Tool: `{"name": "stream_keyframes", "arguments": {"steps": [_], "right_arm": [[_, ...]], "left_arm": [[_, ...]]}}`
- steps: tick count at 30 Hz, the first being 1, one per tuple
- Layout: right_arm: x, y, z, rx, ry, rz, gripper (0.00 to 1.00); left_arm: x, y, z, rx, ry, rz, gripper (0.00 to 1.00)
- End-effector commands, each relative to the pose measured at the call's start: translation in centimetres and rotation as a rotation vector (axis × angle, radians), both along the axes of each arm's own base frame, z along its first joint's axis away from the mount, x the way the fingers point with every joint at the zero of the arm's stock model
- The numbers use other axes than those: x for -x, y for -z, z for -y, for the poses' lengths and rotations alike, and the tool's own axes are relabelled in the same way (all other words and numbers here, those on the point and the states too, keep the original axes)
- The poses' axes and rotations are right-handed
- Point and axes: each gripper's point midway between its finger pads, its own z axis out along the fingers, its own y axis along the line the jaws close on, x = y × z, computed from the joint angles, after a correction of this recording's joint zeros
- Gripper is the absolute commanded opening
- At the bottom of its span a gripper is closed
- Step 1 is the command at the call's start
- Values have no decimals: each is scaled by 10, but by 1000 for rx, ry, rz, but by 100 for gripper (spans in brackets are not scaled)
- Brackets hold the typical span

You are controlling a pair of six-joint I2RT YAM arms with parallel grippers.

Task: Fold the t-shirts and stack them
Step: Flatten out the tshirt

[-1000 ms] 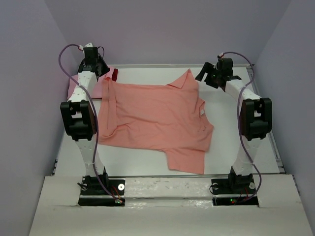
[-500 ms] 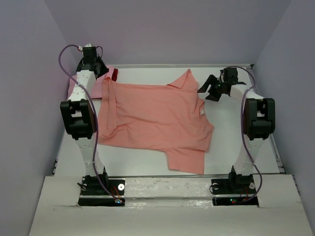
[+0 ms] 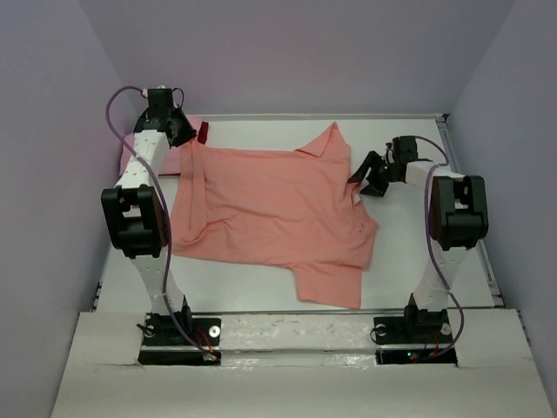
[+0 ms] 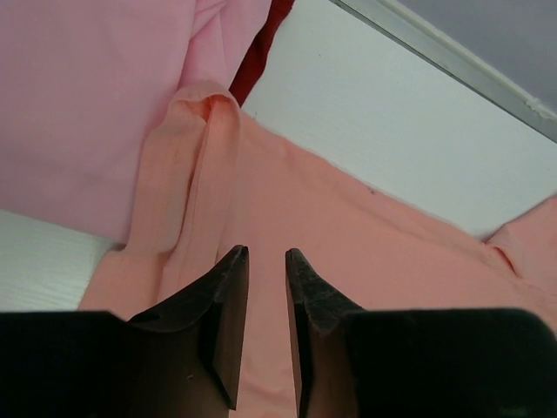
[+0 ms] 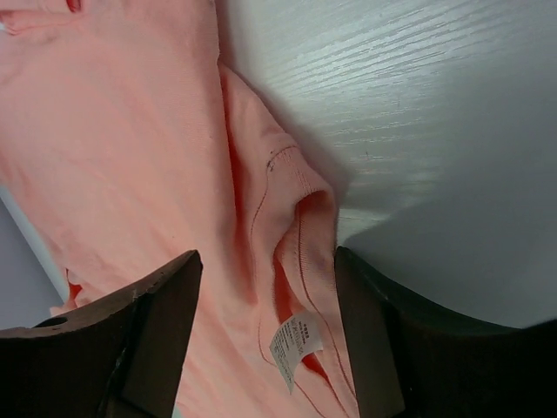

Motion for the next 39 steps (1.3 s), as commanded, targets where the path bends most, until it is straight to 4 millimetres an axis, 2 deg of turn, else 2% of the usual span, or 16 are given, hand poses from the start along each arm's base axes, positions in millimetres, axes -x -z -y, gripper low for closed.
{"name": "stream_keyframes", "arguments": {"steps": [1,2,3,6,8,9,11,12,13,16,17,22,25,31,39], "right_arm": [[3,10,3,37,13,-10,68],[2,10,3,35,15,-7,67],[0,10,3,32,16,-4,61],[-6,9,5,41,26,7,58],[-10,11,5,45,19,11,42],[-12,11,4,42,17,13,28],[-15,12,2,30,15,9,16],[-15,12,3,32,16,10,16],[-16,13,2,28,19,7,0],[-16,15,0,16,15,0,0],[-16,16,0,14,14,-2,0],[-18,12,-1,8,5,8,0],[-20,10,-2,6,-1,15,0],[-22,8,-5,-10,-9,20,0],[-26,5,-6,-21,-10,24,0]], "left_arm": [[25,-45,21,-4,56,57,33],[31,-42,21,-5,57,32,32],[40,-39,36,-12,89,16,31],[56,-34,41,-26,112,-16,31],[70,-32,42,-38,121,-32,31],[76,-37,41,-46,128,-24,31],[91,-30,41,-57,148,-63,31],[94,-28,41,-57,149,-77,31],[100,-26,41,-64,163,-91,31],[122,-15,37,-84,162,-165,31],[134,-4,33,-96,154,-218,31],[167,18,3,-252,52,-332,34],[184,46,-6,-302,44,-422,36],[204,86,-10,-330,63,-541,37],[215,116,-1,-332,113,-658,39]]}}
